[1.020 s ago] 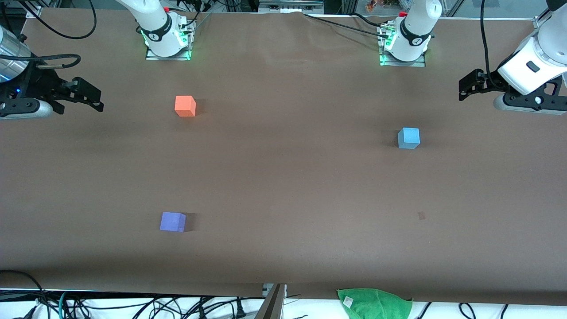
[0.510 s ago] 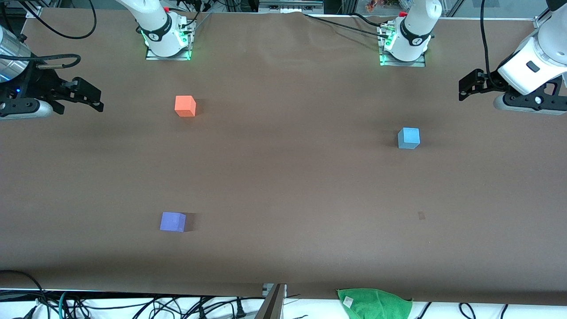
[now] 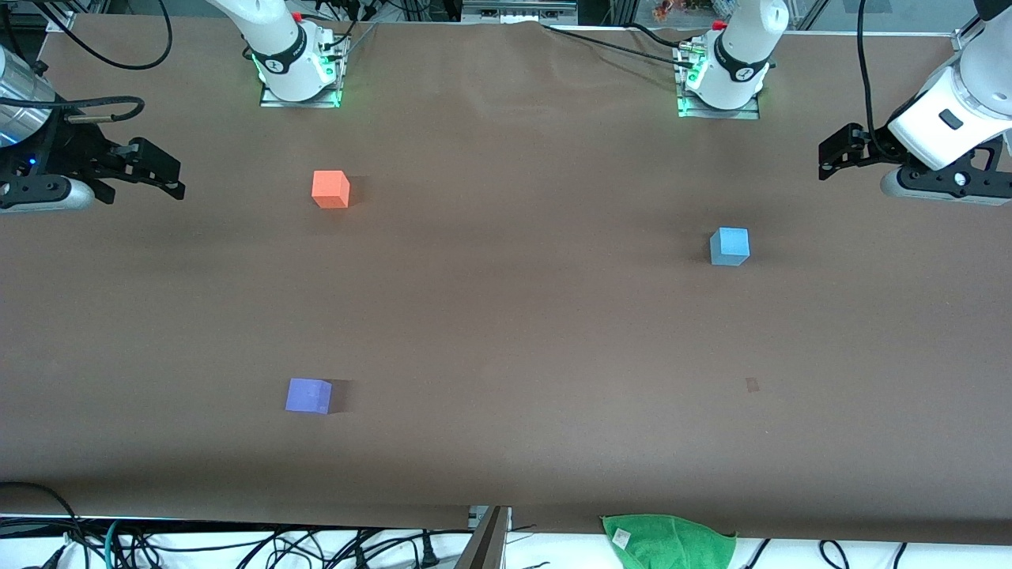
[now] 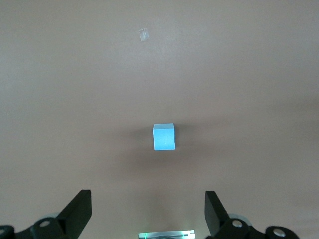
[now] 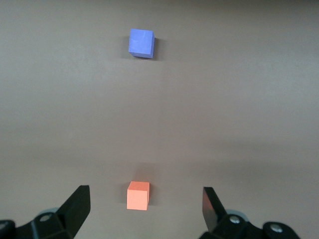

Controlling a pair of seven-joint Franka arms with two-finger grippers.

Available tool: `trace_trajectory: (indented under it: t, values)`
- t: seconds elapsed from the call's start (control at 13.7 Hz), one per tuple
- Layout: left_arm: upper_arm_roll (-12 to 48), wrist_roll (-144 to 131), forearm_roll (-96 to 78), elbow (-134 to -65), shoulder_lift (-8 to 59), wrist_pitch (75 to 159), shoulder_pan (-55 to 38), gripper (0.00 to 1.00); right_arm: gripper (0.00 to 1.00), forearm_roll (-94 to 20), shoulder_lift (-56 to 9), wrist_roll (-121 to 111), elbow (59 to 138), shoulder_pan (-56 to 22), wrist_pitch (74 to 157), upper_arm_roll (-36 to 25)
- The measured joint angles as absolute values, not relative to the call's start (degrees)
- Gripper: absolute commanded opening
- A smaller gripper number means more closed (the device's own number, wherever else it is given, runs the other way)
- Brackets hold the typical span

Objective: Place blue block between orange and purple blocks

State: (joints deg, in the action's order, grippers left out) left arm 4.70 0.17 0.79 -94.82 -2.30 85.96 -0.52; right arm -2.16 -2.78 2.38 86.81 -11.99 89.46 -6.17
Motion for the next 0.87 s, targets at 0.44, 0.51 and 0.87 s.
trace_trajectory:
  t: [0.44,0.51,0.87]
  values:
    - [4.9,0.3,0.8,-94.9,-1.5,84.2,-0.6,1.00,0.99,-2.2,-2.8,2.4,86.8,-12.0,89.5,-6.2]
    - [5.1,0.4,0.8,-95.0,-0.8,83.2,-0.7,1.00,0.99,-2.2,-2.8,2.4,86.8,-12.0,89.5,-6.2]
    - [5.4,0.4,0.8,-98.6,5.3,89.7,-0.8,1.00,0.99,-2.2,-2.8,2.4,86.8,-12.0,89.5,-6.2]
